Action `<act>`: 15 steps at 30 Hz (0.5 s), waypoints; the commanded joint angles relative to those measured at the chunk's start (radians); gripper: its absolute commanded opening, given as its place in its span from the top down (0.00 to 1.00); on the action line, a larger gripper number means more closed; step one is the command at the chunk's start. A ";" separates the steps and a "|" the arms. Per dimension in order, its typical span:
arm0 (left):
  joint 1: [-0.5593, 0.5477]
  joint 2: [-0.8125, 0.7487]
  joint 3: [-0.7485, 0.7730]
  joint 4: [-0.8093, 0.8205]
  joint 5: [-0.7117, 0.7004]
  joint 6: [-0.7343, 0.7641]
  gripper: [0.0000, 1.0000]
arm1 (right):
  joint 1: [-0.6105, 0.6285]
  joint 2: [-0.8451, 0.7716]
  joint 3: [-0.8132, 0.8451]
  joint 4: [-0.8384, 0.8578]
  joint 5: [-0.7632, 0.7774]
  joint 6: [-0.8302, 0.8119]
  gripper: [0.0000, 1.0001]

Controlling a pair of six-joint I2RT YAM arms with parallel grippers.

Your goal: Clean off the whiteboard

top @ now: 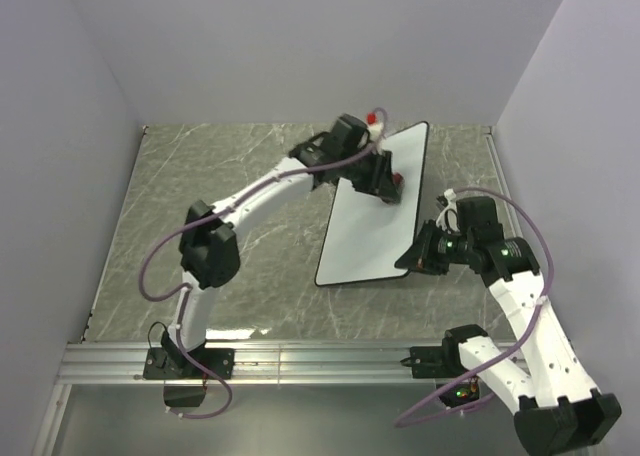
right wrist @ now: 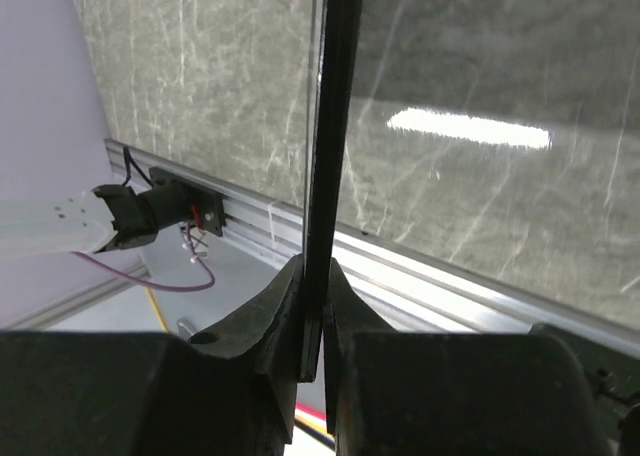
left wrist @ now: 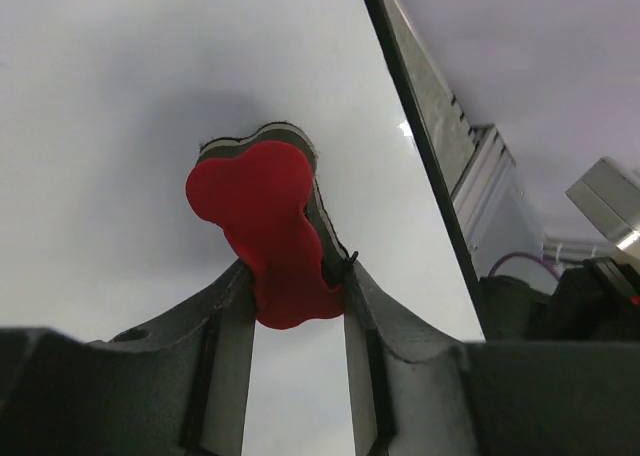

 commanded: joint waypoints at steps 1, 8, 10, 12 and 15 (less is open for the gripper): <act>0.145 -0.192 -0.029 0.063 -0.057 -0.052 1.00 | 0.023 0.030 0.134 0.150 0.034 -0.125 1.00; 0.268 -0.335 -0.109 -0.020 -0.132 0.045 1.00 | 0.023 0.105 0.484 0.046 0.115 -0.143 1.00; 0.286 -0.387 -0.179 -0.020 -0.144 0.050 1.00 | 0.021 0.104 0.542 0.015 0.172 -0.133 1.00; 0.295 -0.438 -0.230 -0.006 -0.164 0.047 1.00 | 0.020 0.097 0.614 0.009 0.243 -0.105 1.00; 0.321 -0.478 -0.330 0.023 -0.165 0.027 1.00 | 0.020 0.091 0.662 0.041 0.304 -0.067 1.00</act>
